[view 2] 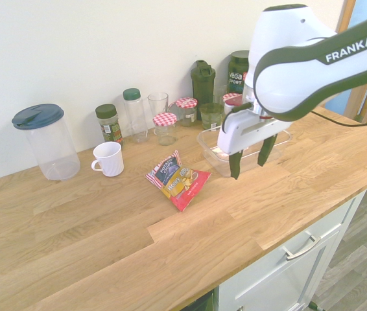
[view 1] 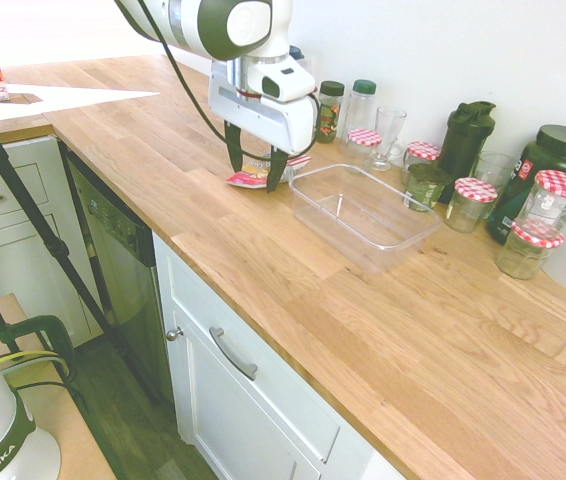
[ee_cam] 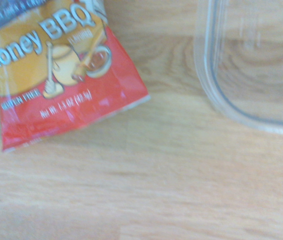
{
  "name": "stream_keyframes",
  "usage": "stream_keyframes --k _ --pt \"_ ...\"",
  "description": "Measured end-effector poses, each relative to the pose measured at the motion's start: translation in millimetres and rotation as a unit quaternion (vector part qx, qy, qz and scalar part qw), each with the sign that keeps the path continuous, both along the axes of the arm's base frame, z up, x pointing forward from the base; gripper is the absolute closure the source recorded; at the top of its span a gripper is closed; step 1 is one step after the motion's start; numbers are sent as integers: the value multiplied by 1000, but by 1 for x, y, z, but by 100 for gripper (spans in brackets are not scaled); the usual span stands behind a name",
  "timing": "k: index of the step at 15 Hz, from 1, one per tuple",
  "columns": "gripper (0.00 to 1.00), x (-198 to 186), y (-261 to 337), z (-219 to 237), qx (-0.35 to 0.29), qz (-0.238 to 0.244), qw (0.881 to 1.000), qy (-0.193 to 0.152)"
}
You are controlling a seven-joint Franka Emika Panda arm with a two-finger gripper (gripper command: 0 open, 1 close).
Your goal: Put the chip bag into the container
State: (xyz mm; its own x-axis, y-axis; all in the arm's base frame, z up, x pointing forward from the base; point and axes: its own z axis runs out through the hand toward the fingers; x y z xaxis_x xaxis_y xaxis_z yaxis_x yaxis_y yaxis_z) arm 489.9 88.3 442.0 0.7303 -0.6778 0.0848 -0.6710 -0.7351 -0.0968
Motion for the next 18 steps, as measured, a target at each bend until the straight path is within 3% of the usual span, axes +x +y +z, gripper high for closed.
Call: stream_keyframes --k 8,16,17,18 --pt "0 94 113 31 -63 0 998 -20" --pt "0 145 150 -12 -85 -26 996 -8" --pt "100 150 150 -17 -88 -30 996 -7" --pt "100 155 149 -22 -90 -33 995 -6"
